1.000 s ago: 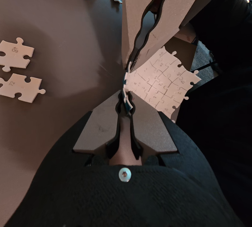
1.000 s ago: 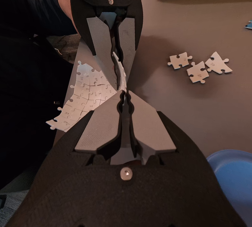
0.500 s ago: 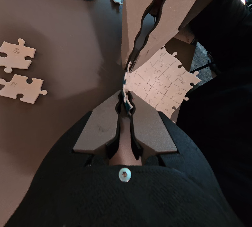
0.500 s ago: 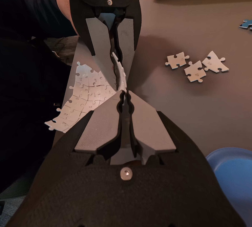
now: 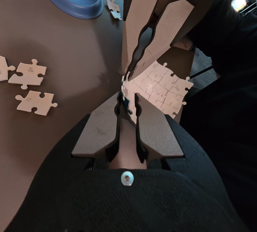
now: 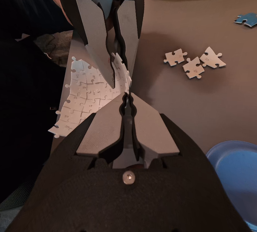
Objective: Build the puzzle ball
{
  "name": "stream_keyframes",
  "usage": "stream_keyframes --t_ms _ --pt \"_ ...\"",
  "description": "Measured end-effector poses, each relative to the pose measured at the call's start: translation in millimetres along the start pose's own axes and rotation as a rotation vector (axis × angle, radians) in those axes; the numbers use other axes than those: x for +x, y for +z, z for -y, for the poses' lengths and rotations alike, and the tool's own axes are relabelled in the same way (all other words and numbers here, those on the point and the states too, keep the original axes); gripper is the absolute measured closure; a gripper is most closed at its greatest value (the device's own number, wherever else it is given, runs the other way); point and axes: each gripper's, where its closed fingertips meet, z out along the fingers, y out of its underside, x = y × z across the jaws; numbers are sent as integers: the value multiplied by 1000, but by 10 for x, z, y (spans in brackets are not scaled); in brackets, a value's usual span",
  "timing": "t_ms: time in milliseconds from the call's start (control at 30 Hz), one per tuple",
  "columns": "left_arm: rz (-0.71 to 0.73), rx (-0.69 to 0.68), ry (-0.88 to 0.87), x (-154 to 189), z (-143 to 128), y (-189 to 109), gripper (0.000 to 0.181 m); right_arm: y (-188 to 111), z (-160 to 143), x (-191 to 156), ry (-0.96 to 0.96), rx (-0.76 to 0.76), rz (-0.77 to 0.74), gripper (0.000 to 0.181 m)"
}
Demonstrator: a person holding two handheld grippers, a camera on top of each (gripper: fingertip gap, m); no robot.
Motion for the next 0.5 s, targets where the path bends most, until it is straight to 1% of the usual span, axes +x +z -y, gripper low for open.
stream_keyframes --t_ms 100,167,433,500 --pt "19 -22 28 -22 1 -7 171 -12 0 3 6 7 0 181" --pt "18 -27 27 -33 -3 -12 171 -17 -11 13 11 8 -3 181" --pt "11 -38 27 -77 5 -74 159 -7 -52 50 24 13 -8 181" --pt "10 -47 40 -106 35 -125 151 -11 -54 53 23 13 -8 181"
